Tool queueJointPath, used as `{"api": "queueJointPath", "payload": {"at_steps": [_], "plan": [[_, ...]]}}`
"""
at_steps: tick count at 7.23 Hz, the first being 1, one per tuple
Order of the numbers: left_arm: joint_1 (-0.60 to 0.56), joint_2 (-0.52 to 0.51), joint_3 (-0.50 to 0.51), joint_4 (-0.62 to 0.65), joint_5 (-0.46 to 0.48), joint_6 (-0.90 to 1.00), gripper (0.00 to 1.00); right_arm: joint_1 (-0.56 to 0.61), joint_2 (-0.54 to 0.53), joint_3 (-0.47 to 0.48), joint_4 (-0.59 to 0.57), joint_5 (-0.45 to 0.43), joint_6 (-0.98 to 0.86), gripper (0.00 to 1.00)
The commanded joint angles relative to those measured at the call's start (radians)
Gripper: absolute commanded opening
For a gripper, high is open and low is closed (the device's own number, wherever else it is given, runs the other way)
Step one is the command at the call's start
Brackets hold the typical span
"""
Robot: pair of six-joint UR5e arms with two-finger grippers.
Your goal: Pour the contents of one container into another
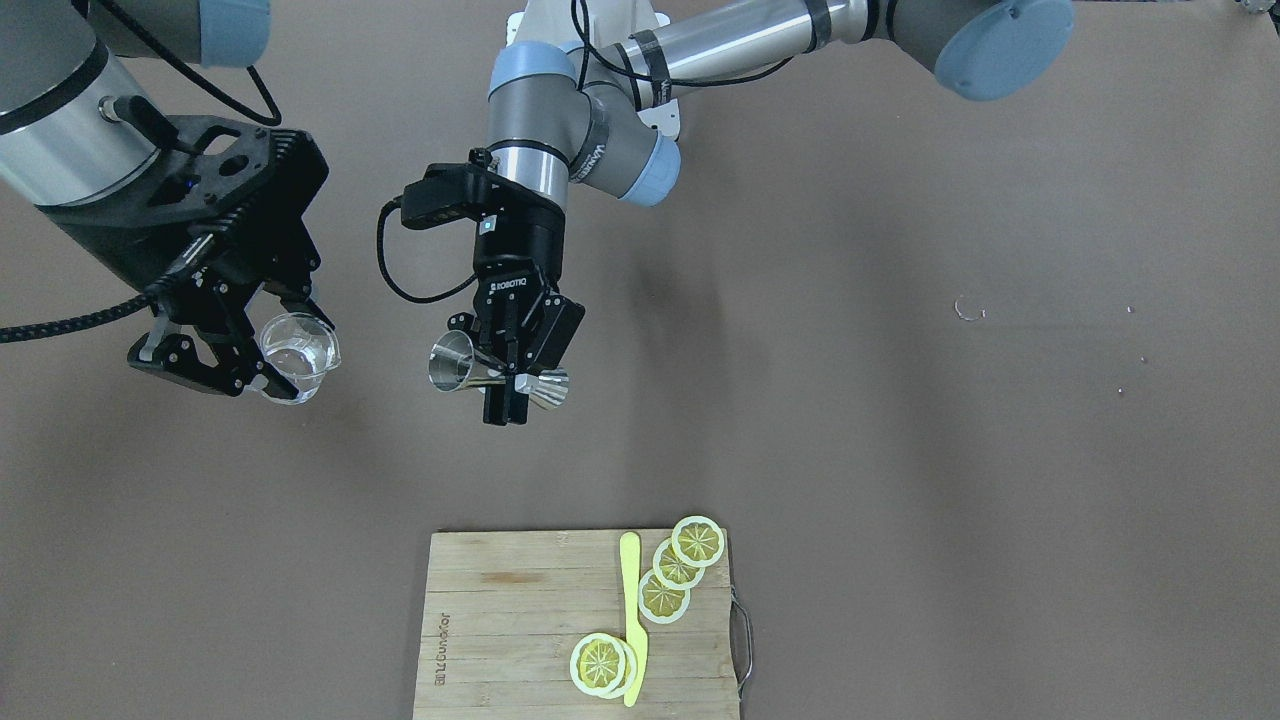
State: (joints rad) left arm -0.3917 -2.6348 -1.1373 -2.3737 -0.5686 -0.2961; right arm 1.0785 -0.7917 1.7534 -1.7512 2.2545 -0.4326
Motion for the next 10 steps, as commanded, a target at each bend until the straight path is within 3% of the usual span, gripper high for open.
{"api": "queueJointPath", "payload": {"at_steps": [1, 3, 5, 7, 10], "plan": [[0.011, -0.042, 0.033, 0.025, 0.015, 0.0, 0.0, 0.003, 0.023, 0.011, -0.066, 0.008, -0.009, 0.0], [0.011, -0.056, 0.048, 0.027, 0.015, 0.0, 0.0, 0.003, 0.029, 0.041, -0.147, 0.013, -0.011, 0.0], [0.013, -0.057, 0.048, 0.027, 0.016, 0.0, 0.0, 0.001, 0.029, 0.041, -0.155, 0.013, -0.012, 0.0], [0.013, -0.065, 0.048, 0.027, 0.018, 0.0, 0.0, 0.001, 0.092, 0.005, -0.227, -0.003, -0.063, 0.0], [0.013, -0.076, 0.059, 0.027, 0.018, 0.0, 0.0, -0.006, 0.1, 0.001, -0.229, -0.032, -0.066, 0.0]]}}
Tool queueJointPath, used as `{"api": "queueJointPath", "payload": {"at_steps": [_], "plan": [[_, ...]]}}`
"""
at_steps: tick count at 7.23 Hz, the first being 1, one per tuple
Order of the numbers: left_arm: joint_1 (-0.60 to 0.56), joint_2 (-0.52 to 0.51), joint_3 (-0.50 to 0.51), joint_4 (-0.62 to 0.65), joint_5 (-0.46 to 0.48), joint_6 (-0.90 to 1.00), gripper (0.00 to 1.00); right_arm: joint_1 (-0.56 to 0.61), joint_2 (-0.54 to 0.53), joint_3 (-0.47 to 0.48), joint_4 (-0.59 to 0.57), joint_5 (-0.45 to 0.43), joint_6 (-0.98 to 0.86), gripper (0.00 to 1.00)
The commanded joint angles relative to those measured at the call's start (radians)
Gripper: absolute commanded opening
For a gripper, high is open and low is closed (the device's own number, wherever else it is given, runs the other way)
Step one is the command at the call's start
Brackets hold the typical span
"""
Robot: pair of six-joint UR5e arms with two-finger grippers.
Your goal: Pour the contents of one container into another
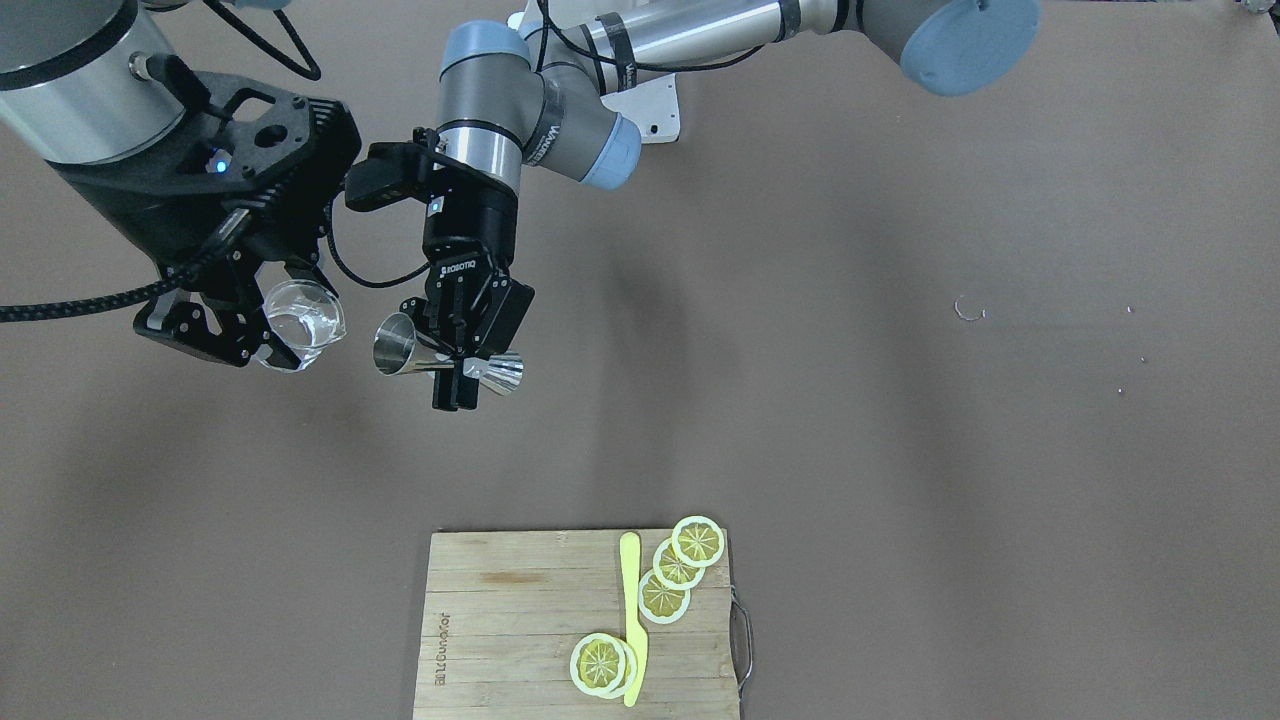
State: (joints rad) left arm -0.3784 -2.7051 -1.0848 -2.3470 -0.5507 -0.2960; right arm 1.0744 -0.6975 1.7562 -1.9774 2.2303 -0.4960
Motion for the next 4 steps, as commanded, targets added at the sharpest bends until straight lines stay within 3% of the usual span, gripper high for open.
{"api": "queueJointPath", "payload": {"at_steps": [1, 4], "plan": [[-0.001, -0.016, 0.017, 0.0, 0.0, 0.0, 0.0, -0.004, 0.012, -0.001, -0.008, -0.009, -0.009, 0.0], [0.001, -0.028, 0.029, 0.002, 0.0, 0.0, 0.0, -0.01, 0.035, -0.01, -0.037, -0.04, -0.022, 0.0]]}}
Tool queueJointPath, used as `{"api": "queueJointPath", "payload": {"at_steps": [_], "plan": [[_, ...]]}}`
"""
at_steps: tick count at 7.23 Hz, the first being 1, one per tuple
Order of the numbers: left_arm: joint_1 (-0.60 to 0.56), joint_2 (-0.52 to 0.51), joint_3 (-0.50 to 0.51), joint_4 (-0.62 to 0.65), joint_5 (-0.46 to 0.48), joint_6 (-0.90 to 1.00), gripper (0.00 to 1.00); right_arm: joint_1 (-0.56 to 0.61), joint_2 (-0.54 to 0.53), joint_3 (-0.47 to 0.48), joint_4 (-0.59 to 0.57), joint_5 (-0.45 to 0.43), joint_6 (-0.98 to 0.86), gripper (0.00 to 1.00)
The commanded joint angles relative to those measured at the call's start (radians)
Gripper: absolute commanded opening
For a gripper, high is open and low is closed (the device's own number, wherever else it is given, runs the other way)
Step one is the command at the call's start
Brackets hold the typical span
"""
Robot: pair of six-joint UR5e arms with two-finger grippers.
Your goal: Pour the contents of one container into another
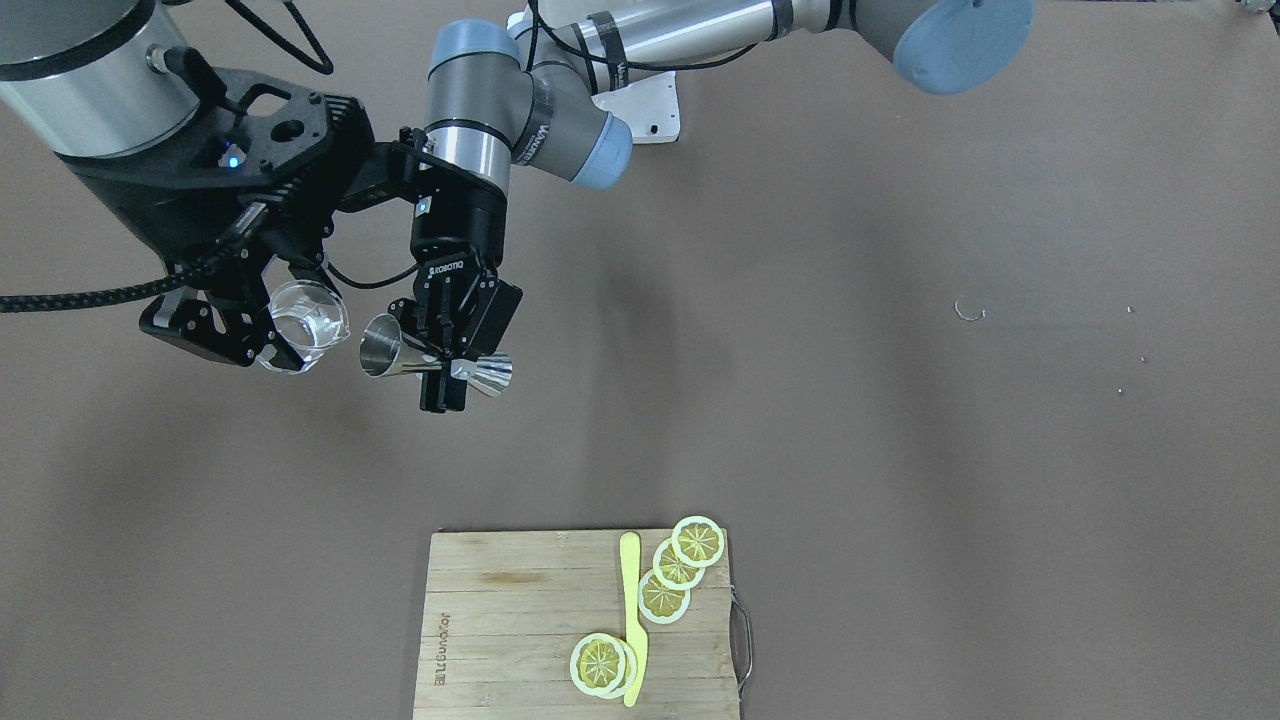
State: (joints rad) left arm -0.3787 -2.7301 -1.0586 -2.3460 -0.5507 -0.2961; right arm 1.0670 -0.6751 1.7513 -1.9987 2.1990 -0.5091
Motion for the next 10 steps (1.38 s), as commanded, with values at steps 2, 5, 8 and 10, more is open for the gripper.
{"api": "queueJointPath", "payload": {"at_steps": [2, 5, 8, 10], "plan": [[0.0, -0.016, 0.015, 0.002, 0.0, 0.0, 0.0, -0.005, 0.04, -0.015, -0.064, -0.04, -0.04, 0.0], [0.0, -0.019, 0.022, 0.002, 0.0, 0.0, 0.0, -0.013, 0.038, -0.009, -0.103, -0.05, -0.049, 0.0], [0.0, -0.039, 0.04, 0.002, 0.0, 0.0, 0.0, -0.018, 0.045, -0.012, -0.146, -0.051, -0.094, 0.0], [0.0, -0.045, 0.048, 0.002, 0.0, 0.0, 0.0, -0.019, 0.054, -0.019, -0.15, -0.079, -0.118, 0.0]]}}
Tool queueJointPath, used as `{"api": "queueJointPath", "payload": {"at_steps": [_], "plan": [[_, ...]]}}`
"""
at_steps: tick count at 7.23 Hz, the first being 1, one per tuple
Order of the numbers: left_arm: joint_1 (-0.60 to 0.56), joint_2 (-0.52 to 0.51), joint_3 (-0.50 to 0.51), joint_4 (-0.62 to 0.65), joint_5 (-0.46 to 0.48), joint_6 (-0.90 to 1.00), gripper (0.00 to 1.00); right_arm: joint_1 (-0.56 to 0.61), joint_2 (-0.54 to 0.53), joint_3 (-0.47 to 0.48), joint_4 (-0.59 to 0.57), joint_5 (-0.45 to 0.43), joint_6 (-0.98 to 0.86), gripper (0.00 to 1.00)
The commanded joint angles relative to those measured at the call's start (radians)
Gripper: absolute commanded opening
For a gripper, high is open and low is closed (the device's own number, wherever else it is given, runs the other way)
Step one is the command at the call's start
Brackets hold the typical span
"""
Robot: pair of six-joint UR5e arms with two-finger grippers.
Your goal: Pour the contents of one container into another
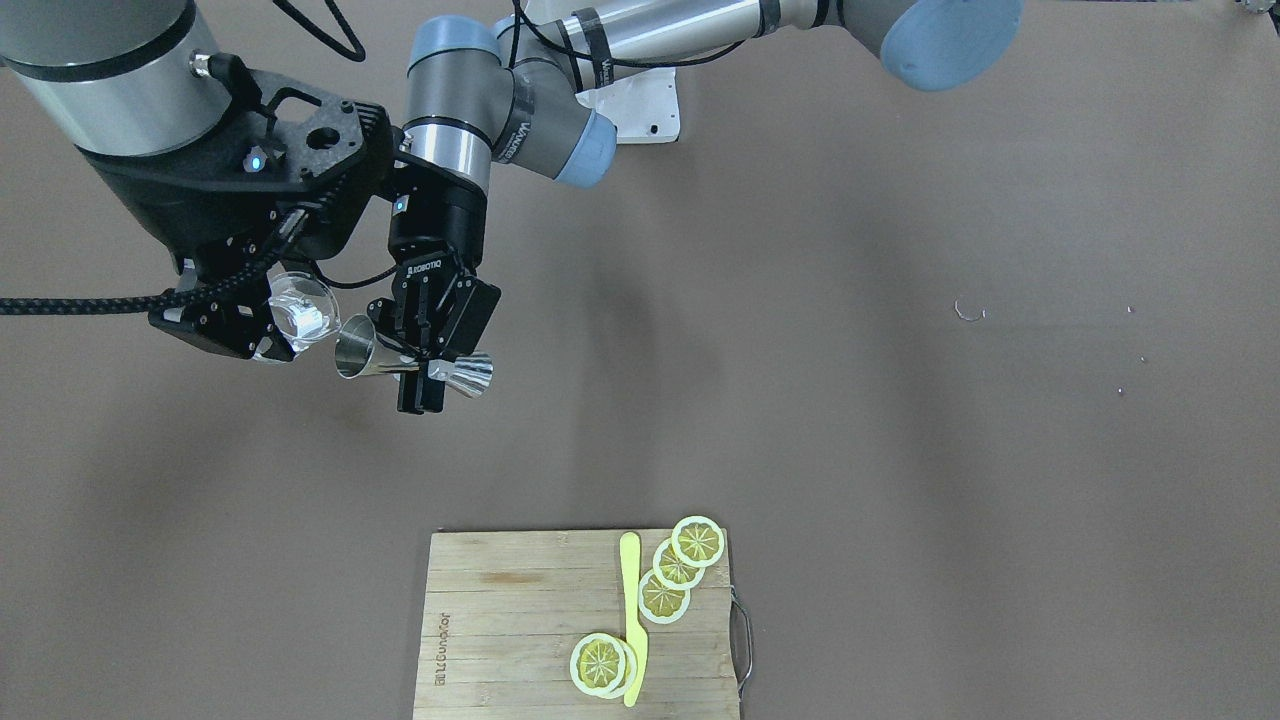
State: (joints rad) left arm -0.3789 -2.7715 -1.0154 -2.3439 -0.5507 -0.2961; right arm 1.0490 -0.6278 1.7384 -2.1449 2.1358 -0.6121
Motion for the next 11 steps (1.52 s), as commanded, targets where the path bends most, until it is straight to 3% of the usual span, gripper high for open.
{"api": "queueJointPath", "payload": {"at_steps": [1, 11], "plan": [[0.0, -0.003, 0.004, 0.0, 0.0, -0.002, 0.0, -0.001, 0.019, -0.008, -0.028, -0.022, -0.029, 0.0], [-0.002, -0.003, 0.004, 0.0, 0.0, -0.002, 0.0, -0.037, 0.062, -0.026, -0.108, -0.129, -0.077, 0.0]]}}
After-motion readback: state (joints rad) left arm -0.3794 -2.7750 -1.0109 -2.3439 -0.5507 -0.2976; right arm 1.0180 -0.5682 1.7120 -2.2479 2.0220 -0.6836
